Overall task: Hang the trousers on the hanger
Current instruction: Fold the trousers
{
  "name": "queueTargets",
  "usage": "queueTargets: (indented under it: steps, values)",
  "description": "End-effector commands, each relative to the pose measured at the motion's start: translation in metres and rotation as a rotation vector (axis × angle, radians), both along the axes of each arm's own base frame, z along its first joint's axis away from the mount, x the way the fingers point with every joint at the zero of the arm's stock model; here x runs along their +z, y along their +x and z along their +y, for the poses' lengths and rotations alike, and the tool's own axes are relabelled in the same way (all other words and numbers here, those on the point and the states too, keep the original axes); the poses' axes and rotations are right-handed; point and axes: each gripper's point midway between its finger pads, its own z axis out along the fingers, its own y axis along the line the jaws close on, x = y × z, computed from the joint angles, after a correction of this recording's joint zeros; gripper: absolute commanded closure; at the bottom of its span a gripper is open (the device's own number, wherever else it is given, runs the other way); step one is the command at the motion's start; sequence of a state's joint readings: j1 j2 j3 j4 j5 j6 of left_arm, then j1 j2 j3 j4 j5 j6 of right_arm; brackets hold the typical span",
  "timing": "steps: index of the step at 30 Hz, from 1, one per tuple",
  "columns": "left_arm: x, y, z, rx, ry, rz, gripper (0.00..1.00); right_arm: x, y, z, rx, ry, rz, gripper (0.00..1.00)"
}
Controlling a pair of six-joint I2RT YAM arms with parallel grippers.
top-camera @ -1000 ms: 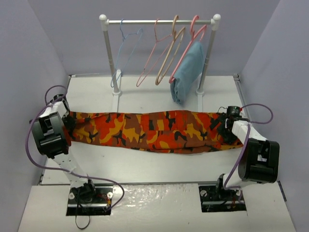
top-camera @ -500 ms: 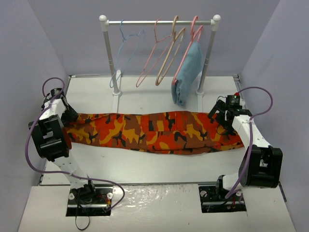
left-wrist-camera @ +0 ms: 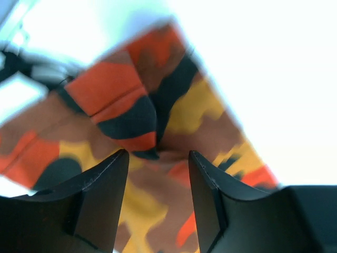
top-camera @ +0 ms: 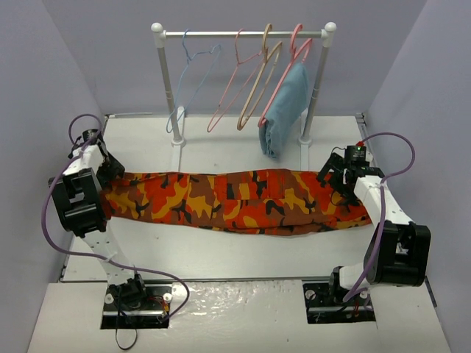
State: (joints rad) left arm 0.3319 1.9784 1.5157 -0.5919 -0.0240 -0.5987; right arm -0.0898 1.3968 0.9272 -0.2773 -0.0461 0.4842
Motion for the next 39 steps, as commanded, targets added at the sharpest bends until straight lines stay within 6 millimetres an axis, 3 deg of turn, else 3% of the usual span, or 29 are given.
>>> queueTargets:
  steps: [1, 6, 8, 11, 16, 20, 23, 31, 39]
  values:
    - [0.036, 0.044, 0.017, 0.072, 0.007, -0.157, 0.54, 0.011, 0.008, 0.003, 0.03, -0.004, -0.058, 0.07]
    - [0.056, 0.075, 0.017, 0.036, -0.014, -0.262, 0.49, 0.011, 0.009, 0.003, 0.04, -0.005, -0.058, 0.07]
    - [0.068, 0.077, 0.015, 0.027, -0.01, -0.295, 0.47, 0.012, 0.01, 0.003, 0.044, -0.007, -0.062, 0.07]
    - [0.089, 0.067, 0.021, 0.034, 0.045, -0.324, 0.45, 0.014, 0.01, 0.007, 0.063, -0.003, -0.066, 0.07]
    - [0.096, 0.043, 0.009, 0.019, 0.032, -0.323, 0.45, 0.016, 0.011, 0.016, 0.093, 0.002, -0.071, 0.07]
    - [0.087, 0.015, 0.004, 0.051, 0.032, -0.279, 0.44, 0.017, 0.012, 0.022, 0.117, 0.017, -0.077, 0.07]
    - [0.07, 0.006, 0.002, 0.044, 0.026, -0.24, 0.44, 0.015, 0.011, 0.024, 0.127, 0.021, -0.071, 0.07]
    - [0.038, 0.025, 0.005, 0.005, 0.018, -0.245, 0.39, 0.007, 0.01, 0.029, 0.15, 0.037, -0.055, 0.06]
    - [0.033, 0.048, 0.008, 0.016, -0.004, -0.281, 0.38, 0.006, 0.01, 0.029, 0.155, 0.036, -0.051, 0.06]
